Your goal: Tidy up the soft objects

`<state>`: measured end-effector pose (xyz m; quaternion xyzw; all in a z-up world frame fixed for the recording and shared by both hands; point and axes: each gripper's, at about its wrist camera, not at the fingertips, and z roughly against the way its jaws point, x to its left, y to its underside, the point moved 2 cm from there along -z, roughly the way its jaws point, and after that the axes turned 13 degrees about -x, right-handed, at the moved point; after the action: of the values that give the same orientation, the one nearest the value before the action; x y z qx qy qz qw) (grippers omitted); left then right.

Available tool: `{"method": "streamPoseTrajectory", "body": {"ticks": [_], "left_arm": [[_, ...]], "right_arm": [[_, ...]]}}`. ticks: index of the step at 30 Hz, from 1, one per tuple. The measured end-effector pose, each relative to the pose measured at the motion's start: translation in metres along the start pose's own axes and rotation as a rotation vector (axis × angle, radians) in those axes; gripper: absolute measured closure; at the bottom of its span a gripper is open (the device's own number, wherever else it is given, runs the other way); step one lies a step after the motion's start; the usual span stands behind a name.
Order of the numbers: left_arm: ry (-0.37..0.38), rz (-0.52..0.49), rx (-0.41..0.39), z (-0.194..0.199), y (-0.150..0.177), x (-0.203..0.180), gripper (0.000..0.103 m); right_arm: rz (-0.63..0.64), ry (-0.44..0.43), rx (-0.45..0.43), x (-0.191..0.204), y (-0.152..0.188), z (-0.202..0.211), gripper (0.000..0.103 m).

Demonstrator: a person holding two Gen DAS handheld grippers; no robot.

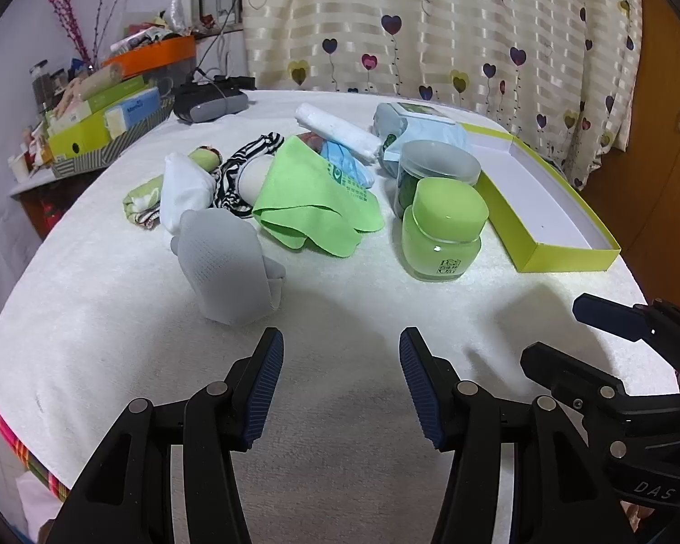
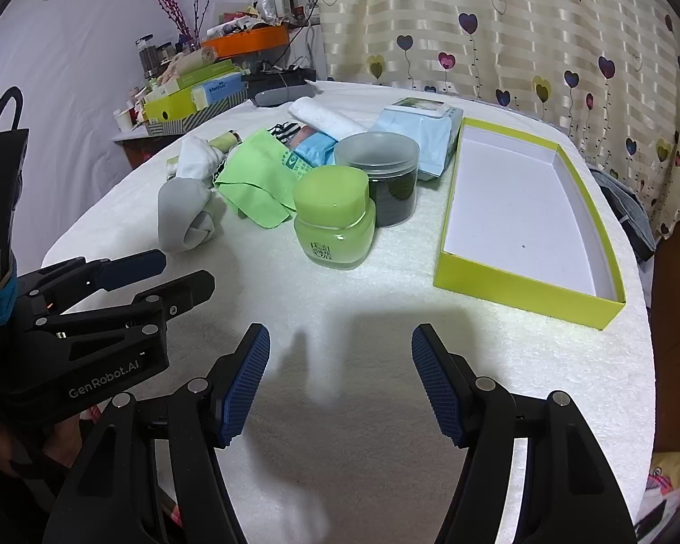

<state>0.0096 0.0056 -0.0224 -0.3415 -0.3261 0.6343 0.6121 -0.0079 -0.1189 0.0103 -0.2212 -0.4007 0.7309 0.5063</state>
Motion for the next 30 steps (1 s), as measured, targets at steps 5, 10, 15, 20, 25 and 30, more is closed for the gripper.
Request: {"method": "streamPoseTrajectory", "body": {"ticks": [5, 10, 15, 20, 25, 30], "left_arm": [[0.0, 0.0, 0.005, -0.0007, 0.003, -0.0006, 0.05], [-0.003, -0.003, 0.001, -0.0011, 0.0032, -0.0017, 0.05], [-0.004, -0.002, 0.0, -0.0014, 0.0041, -0.0019, 0.05], [-0.004, -0.002, 0.003, -0.0017, 0.005, -0.0025, 0.05], [0.0, 0.005, 0.006, -0.0028, 0.0061, -0.0017, 0.05], [-0.003, 0.007, 0.006, -0.0034, 0.008, -0.0022, 0.05]], "right_arm": [[0.0, 0.001, 0.0, 0.0004, -0.0005, -0.0003, 0.037], [0.0, 0.0, 0.0, 0.0004, -0.0002, 0.0001, 0.037], [-0.001, 0.001, 0.001, -0.0004, 0.0003, -0.0011, 0.037], [-0.001, -0.001, 0.001, -0.0015, 0.0005, -0.0012, 0.037], [-0.001, 0.001, 0.003, -0.0008, 0.0003, -0.0012, 0.037], [0.001, 0.001, 0.002, -0.0004, 0.001, -0.0019, 0.037]]}}
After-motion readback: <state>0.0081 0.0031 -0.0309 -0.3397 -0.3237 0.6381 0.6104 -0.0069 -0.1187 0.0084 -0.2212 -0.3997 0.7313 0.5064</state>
